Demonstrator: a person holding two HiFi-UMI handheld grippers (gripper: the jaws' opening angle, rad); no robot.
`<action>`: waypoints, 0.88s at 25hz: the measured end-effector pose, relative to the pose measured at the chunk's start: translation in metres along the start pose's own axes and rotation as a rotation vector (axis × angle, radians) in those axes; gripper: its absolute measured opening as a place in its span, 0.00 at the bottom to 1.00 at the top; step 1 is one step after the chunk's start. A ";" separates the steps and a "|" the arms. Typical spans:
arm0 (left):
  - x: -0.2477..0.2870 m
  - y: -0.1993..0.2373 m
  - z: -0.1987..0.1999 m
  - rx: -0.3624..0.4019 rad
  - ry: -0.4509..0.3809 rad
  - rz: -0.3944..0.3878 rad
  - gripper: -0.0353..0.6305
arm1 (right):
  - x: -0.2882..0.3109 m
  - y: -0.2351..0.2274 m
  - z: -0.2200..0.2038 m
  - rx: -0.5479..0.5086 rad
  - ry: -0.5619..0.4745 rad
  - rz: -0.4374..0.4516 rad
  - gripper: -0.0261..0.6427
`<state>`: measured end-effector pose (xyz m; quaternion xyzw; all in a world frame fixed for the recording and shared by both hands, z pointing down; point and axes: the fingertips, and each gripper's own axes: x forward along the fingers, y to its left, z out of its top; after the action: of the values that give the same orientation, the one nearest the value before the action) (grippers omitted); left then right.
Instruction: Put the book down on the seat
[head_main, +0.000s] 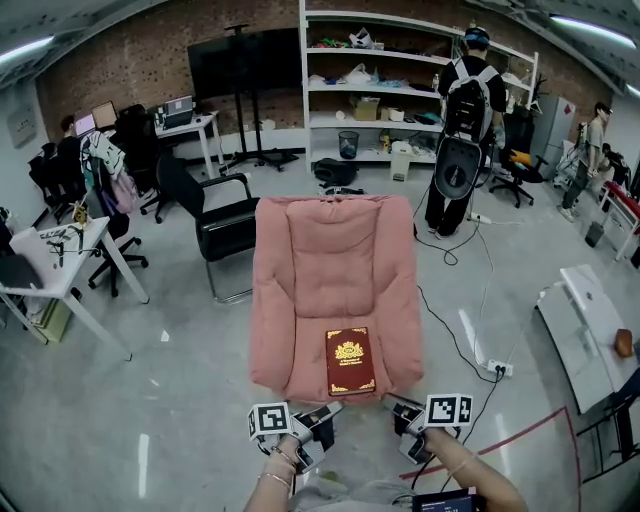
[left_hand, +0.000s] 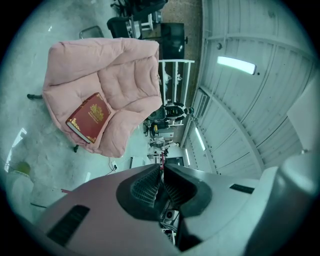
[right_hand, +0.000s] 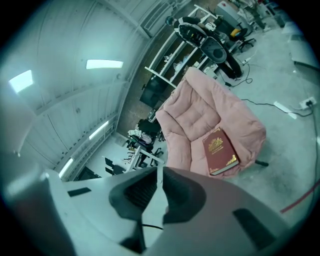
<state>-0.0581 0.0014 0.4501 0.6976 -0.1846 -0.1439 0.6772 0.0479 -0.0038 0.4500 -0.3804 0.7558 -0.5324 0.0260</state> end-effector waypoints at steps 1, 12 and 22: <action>0.000 -0.002 -0.001 0.000 -0.001 -0.002 0.09 | -0.002 -0.001 0.000 -0.009 -0.003 -0.007 0.10; 0.001 -0.025 -0.053 0.003 -0.075 -0.037 0.08 | -0.053 0.013 -0.024 -0.082 0.025 0.020 0.06; -0.013 -0.022 -0.128 0.008 -0.097 -0.004 0.08 | -0.103 0.021 -0.061 -0.091 0.049 0.080 0.06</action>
<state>-0.0108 0.1219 0.4329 0.6931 -0.2163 -0.1782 0.6642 0.0822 0.1094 0.4215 -0.3374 0.7941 -0.5055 0.0114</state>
